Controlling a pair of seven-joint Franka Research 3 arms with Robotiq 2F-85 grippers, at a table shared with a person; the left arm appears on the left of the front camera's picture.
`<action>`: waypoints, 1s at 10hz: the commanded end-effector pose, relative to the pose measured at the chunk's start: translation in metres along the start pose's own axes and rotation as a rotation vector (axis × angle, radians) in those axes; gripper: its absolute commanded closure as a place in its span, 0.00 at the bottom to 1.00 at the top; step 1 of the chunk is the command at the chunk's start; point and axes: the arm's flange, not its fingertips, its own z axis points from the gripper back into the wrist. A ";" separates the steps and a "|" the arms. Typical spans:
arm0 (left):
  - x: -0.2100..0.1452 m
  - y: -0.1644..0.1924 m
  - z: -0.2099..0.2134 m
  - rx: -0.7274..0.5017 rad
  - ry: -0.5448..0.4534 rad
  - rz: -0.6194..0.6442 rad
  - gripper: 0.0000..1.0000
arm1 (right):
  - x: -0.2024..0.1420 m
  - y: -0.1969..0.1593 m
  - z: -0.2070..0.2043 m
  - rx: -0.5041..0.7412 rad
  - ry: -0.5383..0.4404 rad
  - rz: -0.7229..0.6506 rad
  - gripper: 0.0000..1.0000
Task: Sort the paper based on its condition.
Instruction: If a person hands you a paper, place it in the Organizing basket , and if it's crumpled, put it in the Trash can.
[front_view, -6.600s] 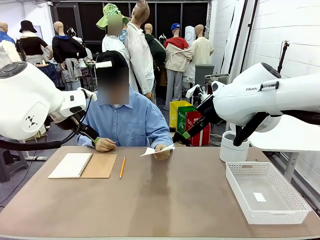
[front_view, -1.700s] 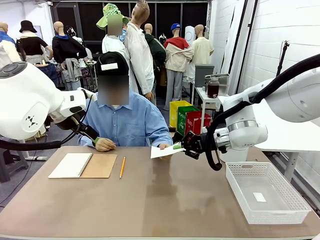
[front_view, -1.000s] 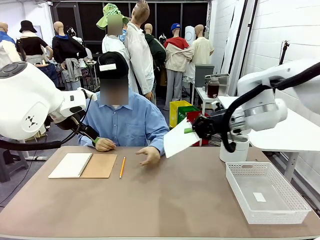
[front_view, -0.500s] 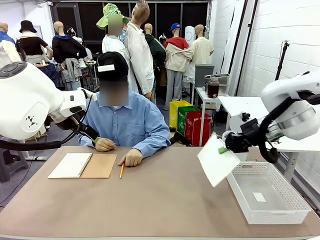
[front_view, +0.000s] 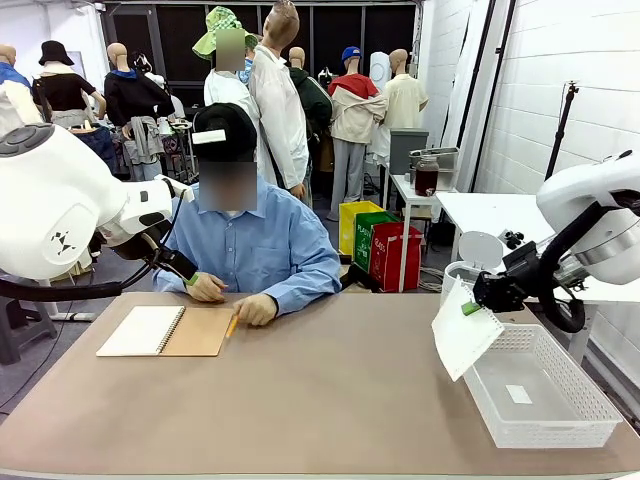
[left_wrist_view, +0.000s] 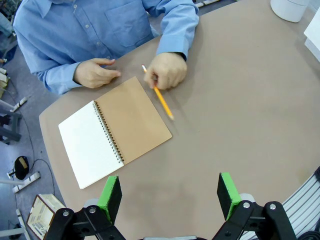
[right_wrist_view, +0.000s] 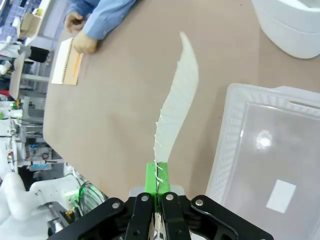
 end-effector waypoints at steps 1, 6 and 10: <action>-0.001 0.000 0.000 -0.002 0.005 0.000 0.00 | -0.001 0.001 -0.004 0.024 0.011 0.020 1.00; -0.001 0.000 0.000 -0.002 0.005 0.000 0.00 | -0.003 -0.018 0.020 -0.146 -0.026 0.018 1.00; -0.001 0.000 0.000 -0.002 0.005 0.000 0.00 | -0.014 -0.058 0.029 -0.213 0.020 -0.045 1.00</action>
